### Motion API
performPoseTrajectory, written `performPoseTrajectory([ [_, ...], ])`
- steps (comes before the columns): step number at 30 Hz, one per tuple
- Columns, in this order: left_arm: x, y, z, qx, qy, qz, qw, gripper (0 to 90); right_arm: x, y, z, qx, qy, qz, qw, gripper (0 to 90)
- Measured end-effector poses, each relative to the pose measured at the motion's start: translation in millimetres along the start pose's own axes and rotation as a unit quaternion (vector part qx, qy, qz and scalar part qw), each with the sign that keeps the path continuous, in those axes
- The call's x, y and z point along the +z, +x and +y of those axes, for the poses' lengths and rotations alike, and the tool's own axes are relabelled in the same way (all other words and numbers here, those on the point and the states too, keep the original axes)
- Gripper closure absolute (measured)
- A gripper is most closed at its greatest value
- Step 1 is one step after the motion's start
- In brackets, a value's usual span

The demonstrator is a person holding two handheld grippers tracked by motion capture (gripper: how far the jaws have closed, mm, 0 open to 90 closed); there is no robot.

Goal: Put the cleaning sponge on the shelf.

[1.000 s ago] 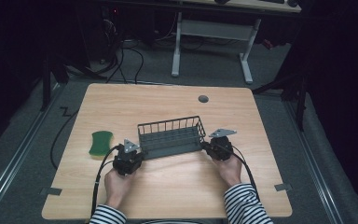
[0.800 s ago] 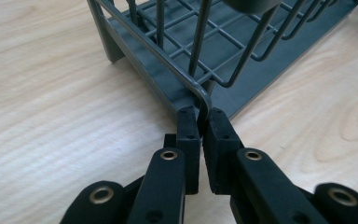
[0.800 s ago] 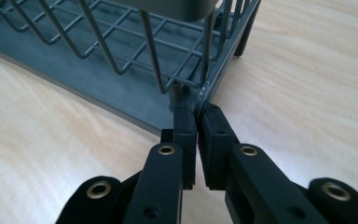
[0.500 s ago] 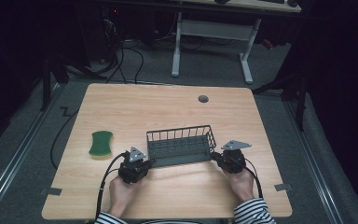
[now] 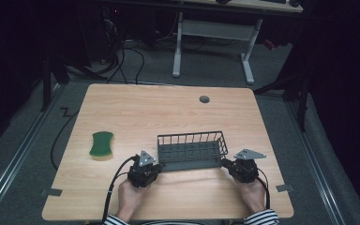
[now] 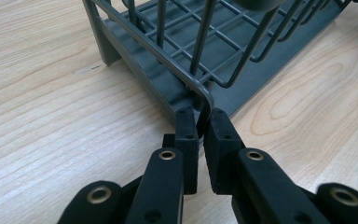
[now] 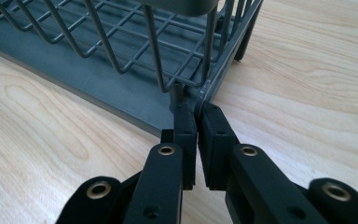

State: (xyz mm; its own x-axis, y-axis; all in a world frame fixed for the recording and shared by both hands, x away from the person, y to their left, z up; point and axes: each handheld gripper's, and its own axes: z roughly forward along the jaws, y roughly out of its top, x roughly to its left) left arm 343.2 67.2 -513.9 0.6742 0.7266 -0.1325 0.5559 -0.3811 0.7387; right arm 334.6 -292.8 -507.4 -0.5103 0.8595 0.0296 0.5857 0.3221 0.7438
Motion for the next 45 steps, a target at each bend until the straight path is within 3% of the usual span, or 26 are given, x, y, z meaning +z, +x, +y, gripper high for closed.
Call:
performPoseTrajectory([
  [7,2.9,-4.5,1.1,0.002,-0.002,-0.006,1.0,84.0,-5.6,-2.4,-5.3,0.006,-0.002,-0.004,1.0,86.1],
  [13,3.3,-2.7,0.4,-0.014,-0.008,-0.012,0.9998,82.6,-5.4,-2.7,-4.8,0.012,0.0,-0.002,0.9999,85.8],
  [16,3.4,-2.0,0.6,-0.018,-0.008,-0.016,0.9997,77.5,-5.5,-2.8,-4.7,0.014,0.001,-0.002,0.9999,85.3],
  [18,2.6,-1.2,0.6,-0.019,-0.007,-0.014,0.9997,73.0,-5.5,-2.7,-5.0,0.015,-0.001,0.003,0.9999,78.8],
  [21,-0.3,-3.0,0.1,-0.008,-0.007,0.008,0.9999,62.2,-5.3,-2.1,-5.5,0.015,-0.003,0.006,0.9999,70.8],
  [24,-2.3,-2.7,-2.1,-0.006,-0.006,0.013,0.9999,52.3,-5.0,-0.8,-7.0,0.016,-0.007,-0.002,0.9998,60.2],
  [27,-3.5,2.4,-6.0,-0.016,0.001,0.017,0.9997,45.3,-5.7,-1.8,-10.3,0.021,-0.014,-0.01,0.9996,53.5],
  [31,-8.6,8.9,-12.3,-0.029,0.003,0.018,0.9994,40.2,-8.4,-3.3,-15.7,0.029,-0.018,-0.007,0.9994,51.1],
  [35,-17.4,22.3,-23.5,-0.048,0.004,0.034,0.9983,38.3,-15.2,-8.6,-28.3,0.037,-0.018,-0.018,0.999,49.7],
  [42,-32.5,45.9,-32.2,-0.084,-0.012,0.056,0.9948,35.2,-21.6,-28.1,-44.4,0.061,-0.017,-0.067,0.9958,46.2],
  [45,-36.4,53.9,-31.1,-0.089,-0.01,0.07,0.9935,34.9,-20.2,-36.3,-45.8,0.069,0.0,-0.089,0.9936,42.3],
])
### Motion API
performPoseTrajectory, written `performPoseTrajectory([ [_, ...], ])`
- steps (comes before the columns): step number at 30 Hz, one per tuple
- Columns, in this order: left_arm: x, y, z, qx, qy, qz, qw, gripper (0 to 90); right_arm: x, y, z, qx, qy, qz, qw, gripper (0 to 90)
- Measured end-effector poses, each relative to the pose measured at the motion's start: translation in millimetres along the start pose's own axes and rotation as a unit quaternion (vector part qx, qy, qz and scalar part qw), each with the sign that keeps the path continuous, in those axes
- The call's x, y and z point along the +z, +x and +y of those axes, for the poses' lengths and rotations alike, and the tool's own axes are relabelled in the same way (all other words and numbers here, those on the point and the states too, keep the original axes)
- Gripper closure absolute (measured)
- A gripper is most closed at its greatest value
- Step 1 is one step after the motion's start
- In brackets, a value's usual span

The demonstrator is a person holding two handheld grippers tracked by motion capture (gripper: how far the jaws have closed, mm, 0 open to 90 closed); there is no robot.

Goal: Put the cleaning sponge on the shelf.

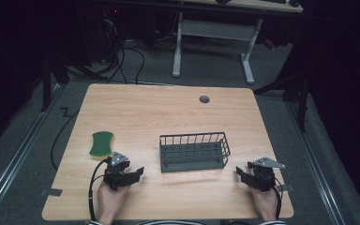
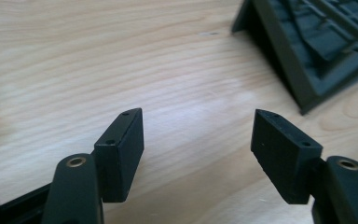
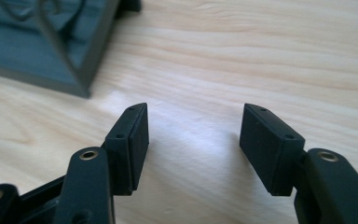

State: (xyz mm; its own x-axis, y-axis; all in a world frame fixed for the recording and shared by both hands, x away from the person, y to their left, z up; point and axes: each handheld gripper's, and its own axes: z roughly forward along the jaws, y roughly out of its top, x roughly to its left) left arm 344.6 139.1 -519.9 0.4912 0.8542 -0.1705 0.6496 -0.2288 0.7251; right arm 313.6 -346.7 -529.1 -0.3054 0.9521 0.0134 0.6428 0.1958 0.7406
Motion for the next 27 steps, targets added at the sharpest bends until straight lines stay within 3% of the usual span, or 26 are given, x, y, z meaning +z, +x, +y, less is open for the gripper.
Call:
performPoseTrajectory([
  [2,-3.9,5.4,2.9,0.001,-0.004,0.01,0.9999,34.5,0.7,-1.4,0.3,-0.009,0.004,-0.014,0.9999,40.4],
  [5,-10.1,13.2,7.7,-0.008,-0.007,0.015,0.9998,34.2,3.0,-4.5,2.0,-0.002,0.009,-0.016,0.9998,37.1],
  [9,-24.7,23.5,15.8,-0.011,-0.012,0.035,0.9992,34.6,4.5,-4.6,3.1,-0.003,0.011,-0.019,0.9998,35.2],
  [13,-39.7,39.1,24.7,-0.028,-0.015,0.052,0.9981,31.9,4.7,-4.2,3.4,-0.003,0.012,-0.017,0.9998,34.1],
  [20,-53.8,64.0,42.2,-0.052,0.014,0.081,0.9953,23.9,5.2,-4.0,3.5,-0.008,0.013,-0.011,0.9998,30.9],
  [23,-52.5,76.4,49.0,-0.079,0.021,0.093,0.9923,22.1,5.2,-4.0,3.5,-0.009,0.013,-0.011,0.9998,30.7],
  [27,-45.6,89.0,57.7,-0.086,0.05,0.109,0.989,20.7,5.2,-4.0,3.5,-0.008,0.013,-0.01,0.9998,30.5],
])
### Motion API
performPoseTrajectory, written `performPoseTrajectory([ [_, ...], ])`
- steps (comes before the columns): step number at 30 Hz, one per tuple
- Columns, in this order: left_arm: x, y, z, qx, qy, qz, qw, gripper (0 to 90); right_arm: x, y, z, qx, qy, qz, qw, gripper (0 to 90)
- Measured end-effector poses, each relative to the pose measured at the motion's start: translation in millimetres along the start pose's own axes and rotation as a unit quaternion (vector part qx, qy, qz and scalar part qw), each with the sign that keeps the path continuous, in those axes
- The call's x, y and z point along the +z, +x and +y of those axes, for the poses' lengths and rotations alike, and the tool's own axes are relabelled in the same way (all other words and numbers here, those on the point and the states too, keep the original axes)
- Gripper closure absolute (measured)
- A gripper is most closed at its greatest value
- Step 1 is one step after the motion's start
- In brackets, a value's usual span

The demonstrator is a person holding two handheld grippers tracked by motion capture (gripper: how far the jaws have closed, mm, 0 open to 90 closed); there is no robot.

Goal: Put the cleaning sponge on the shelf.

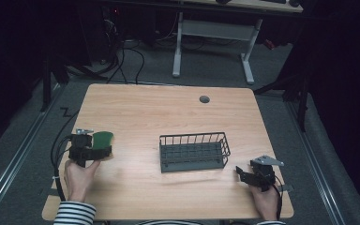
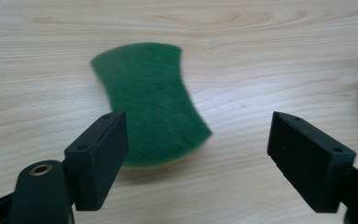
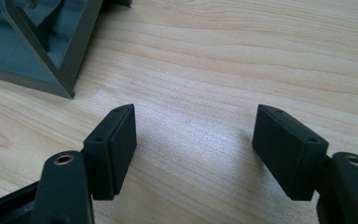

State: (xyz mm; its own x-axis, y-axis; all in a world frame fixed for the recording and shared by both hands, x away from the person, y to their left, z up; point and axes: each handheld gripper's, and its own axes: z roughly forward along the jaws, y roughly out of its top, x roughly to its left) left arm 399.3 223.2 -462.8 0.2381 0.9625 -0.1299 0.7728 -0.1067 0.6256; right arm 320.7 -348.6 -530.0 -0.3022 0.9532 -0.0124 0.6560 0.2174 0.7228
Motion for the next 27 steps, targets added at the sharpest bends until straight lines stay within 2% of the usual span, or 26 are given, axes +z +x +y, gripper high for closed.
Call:
performPoseTrajectory([
  [2,5.0,4.4,6.2,-0.003,0.007,0.007,0.9999,19.6,0.0,0.0,0.0,0.0,0.0,0.0,1.0,30.5],
  [6,15.7,8.0,18.0,0.003,0.029,0.023,0.9993,17.4,0.0,-0.1,0.0,0.0,0.0,0.0,1.0,30.5],
  [13,36.0,11.7,33.3,0.004,0.063,0.044,0.9971,15.9,0.0,-0.1,0.0,0.001,0.0,0.0,1.0,30.6],
  [16,43.4,12.5,35.2,0.002,0.07,0.051,0.9962,16.0,-0.1,-0.1,0.0,0.001,0.0,0.0,1.0,30.6],
  [18,47.7,12.2,35.3,-0.002,0.076,0.047,0.996,16.3,-0.1,-0.1,0.0,0.001,0.0,0.0,1.0,30.6],
  [22,55.5,9.0,34.9,0.006,0.087,0.057,0.9945,16.6,0.0,0.0,0.0,0.0,0.0,0.0,1.0,30.6],
  [27,63.1,12.0,34.7,-0.006,0.102,0.069,0.9924,16.9,0.0,0.1,0.0,-0.001,0.0,-0.001,1.0,30.5],
])
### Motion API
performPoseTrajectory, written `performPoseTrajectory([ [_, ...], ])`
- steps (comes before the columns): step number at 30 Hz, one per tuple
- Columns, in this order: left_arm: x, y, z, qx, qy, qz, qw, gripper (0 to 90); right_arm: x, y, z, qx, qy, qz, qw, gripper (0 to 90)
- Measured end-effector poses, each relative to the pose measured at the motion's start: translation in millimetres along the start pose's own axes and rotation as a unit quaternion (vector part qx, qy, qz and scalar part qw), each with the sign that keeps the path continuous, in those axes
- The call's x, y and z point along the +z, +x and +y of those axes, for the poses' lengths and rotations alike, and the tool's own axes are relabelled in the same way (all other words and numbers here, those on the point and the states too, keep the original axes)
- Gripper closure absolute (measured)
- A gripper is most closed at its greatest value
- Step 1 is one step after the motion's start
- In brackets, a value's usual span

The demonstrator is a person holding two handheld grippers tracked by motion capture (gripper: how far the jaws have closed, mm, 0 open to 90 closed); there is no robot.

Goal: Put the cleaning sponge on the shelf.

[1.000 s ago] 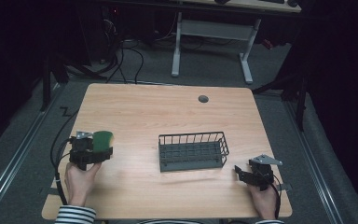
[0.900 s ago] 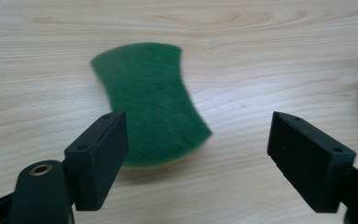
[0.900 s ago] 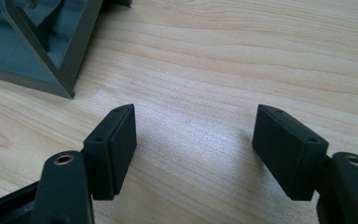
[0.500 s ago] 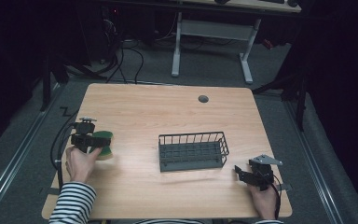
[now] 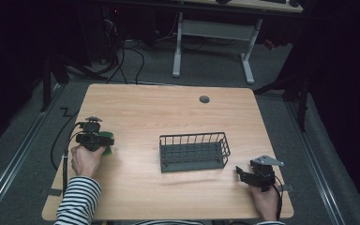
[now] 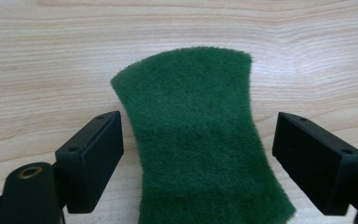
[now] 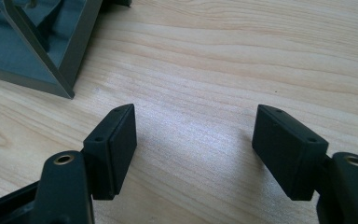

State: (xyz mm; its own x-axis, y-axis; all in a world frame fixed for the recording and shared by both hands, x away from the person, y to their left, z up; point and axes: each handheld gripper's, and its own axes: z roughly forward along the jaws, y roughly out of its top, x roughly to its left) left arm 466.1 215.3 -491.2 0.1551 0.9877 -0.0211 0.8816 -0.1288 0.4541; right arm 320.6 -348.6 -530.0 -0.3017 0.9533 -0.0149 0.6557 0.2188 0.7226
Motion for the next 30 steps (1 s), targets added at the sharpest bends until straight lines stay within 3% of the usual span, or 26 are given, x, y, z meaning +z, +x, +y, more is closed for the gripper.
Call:
performPoseTrajectory([
  [11,6.7,5.4,-2.6,-0.019,0.006,-0.023,0.9995,22.7,0.0,0.0,0.0,0.0,0.0,0.0,1.0,30.4],
  [21,3.7,4.2,-3.9,-0.007,0.0,-0.021,0.9998,30.1,0.0,0.0,0.0,0.0,0.0,0.0,1.0,30.5],
  [30,3.7,5.1,-4.5,-0.004,0.0,-0.024,0.9997,30.7,-0.1,0.1,0.0,0.0,0.0,0.0,1.0,30.5],
])
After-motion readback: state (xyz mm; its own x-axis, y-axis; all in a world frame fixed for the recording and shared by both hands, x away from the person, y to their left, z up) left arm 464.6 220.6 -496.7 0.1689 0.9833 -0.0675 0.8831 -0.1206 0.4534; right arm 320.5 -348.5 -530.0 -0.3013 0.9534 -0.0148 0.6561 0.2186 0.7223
